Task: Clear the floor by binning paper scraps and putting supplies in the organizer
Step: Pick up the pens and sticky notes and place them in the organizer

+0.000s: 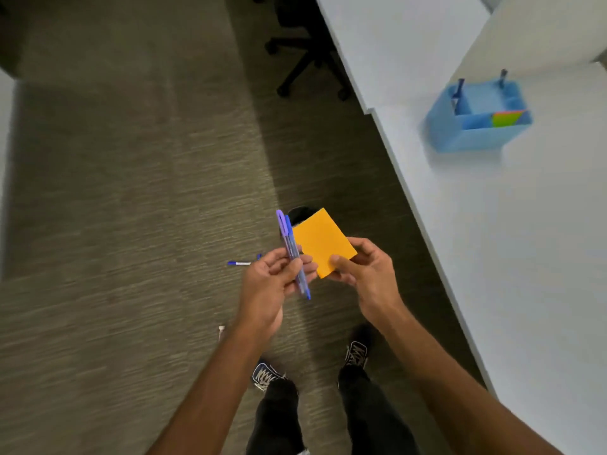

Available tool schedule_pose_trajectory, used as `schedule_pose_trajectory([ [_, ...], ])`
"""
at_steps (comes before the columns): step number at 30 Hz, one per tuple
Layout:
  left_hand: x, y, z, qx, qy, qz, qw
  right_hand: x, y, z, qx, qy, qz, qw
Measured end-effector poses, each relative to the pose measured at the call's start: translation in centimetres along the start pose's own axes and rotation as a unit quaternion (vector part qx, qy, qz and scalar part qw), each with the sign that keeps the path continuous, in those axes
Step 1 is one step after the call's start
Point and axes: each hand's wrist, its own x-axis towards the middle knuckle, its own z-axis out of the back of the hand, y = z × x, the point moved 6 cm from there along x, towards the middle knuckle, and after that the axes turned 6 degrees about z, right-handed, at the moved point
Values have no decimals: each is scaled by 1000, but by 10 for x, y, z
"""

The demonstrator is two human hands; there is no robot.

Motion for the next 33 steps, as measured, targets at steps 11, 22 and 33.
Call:
schedule_pose_trajectory([
  [11,0,-6,-171,49,48,-28,997,-3,94,162,37,-78,32,996],
  [22,53,-13,-288,80,103,1,991,43,144,250,81,-171,52,981],
  [33,158,-41,-391,166,138,51,975,148,185,315,81,-306,64,946],
])
